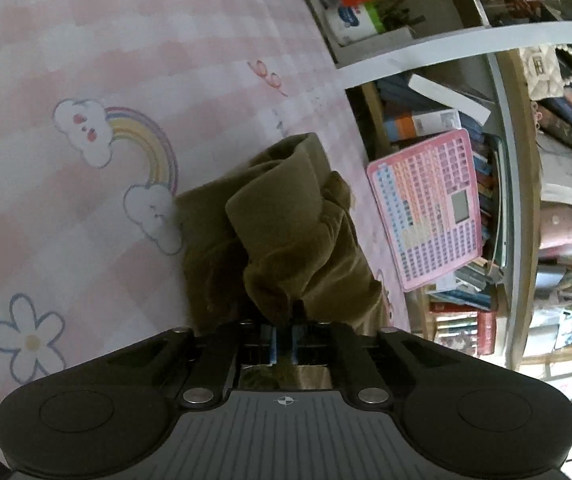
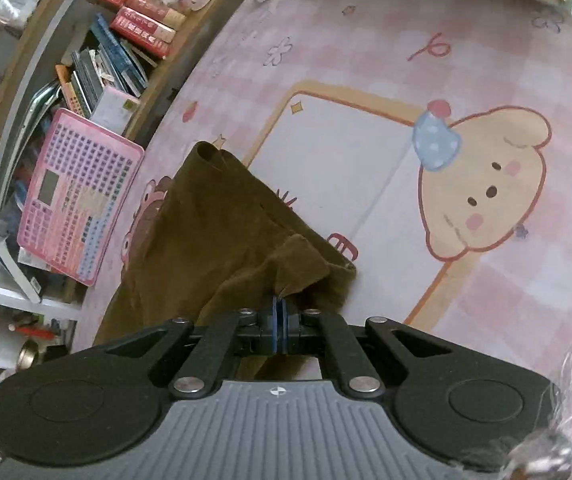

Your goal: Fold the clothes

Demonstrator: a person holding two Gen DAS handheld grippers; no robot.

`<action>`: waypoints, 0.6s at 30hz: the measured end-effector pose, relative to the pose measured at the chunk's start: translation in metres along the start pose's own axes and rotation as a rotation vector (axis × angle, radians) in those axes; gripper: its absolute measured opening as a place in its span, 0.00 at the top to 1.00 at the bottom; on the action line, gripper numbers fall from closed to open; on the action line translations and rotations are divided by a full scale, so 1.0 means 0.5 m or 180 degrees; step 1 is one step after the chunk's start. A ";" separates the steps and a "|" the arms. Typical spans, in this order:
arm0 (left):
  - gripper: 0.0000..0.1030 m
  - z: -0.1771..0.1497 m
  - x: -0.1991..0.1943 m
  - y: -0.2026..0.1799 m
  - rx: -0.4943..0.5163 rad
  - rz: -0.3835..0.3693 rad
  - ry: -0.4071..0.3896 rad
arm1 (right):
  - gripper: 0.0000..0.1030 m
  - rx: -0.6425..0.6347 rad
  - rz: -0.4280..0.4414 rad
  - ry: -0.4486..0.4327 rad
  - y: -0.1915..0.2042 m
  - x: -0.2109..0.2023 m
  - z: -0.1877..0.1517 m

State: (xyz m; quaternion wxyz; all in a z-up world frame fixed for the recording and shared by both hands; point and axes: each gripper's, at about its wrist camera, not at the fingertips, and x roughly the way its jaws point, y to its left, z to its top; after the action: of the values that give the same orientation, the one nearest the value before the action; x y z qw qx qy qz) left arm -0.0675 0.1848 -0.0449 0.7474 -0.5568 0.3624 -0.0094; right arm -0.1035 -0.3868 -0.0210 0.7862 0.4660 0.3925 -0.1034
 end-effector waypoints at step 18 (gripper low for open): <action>0.96 0.056 0.006 -0.092 -0.0003 -0.0432 -0.0032 | 0.96 -0.0231 0.0327 -0.0348 0.113 -0.032 0.066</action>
State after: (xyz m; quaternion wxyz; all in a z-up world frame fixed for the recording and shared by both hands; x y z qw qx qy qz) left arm -0.0319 0.1893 -0.0045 0.7466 -0.5805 0.3200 -0.0571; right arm -0.0673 -0.3863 0.0358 0.8271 0.4505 0.3280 -0.0739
